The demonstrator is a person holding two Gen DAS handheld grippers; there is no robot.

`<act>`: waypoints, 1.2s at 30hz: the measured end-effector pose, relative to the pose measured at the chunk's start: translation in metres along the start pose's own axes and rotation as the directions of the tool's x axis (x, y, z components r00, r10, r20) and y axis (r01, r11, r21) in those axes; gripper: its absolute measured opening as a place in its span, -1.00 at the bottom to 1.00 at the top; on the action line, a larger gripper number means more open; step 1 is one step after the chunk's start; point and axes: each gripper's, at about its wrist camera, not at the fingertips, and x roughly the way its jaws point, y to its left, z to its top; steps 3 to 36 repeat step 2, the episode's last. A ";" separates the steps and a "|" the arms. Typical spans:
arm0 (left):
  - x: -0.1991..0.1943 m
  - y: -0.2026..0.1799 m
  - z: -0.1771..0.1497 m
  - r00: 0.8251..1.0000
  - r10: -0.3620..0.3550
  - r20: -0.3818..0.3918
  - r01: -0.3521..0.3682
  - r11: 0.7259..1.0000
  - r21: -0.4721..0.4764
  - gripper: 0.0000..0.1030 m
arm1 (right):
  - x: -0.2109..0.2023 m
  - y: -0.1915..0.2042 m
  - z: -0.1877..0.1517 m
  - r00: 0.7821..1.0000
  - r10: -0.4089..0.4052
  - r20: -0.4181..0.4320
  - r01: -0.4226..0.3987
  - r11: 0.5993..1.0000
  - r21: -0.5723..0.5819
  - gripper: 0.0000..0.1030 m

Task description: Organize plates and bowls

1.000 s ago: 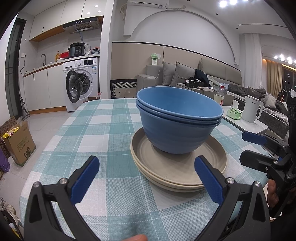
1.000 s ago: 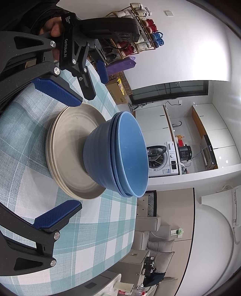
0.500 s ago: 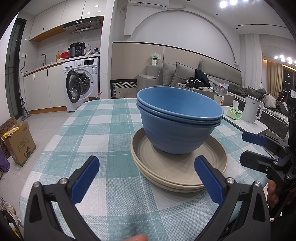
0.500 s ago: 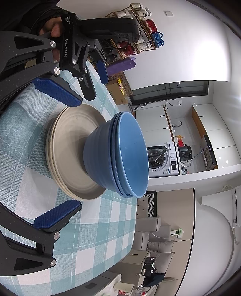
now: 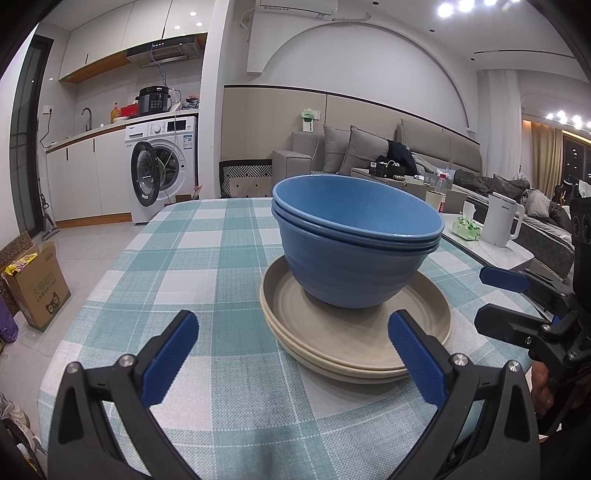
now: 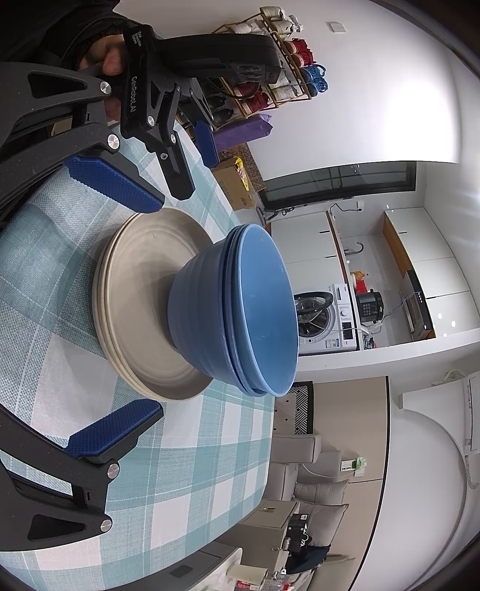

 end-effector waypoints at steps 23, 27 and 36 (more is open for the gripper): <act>0.000 0.000 0.000 1.000 -0.001 0.000 0.001 1.000 0.001 1.00 | 0.001 0.000 -0.001 1.000 0.000 -0.002 0.000 1.000 0.001 0.99; 0.000 0.000 0.000 1.000 -0.001 0.000 0.001 1.000 0.001 1.00 | 0.001 0.000 -0.001 1.000 0.000 -0.002 0.000 1.000 0.001 0.99; 0.000 0.000 0.000 1.000 -0.001 0.000 0.001 1.000 0.001 1.00 | 0.001 0.000 -0.001 1.000 0.000 -0.002 0.000 1.000 0.001 0.99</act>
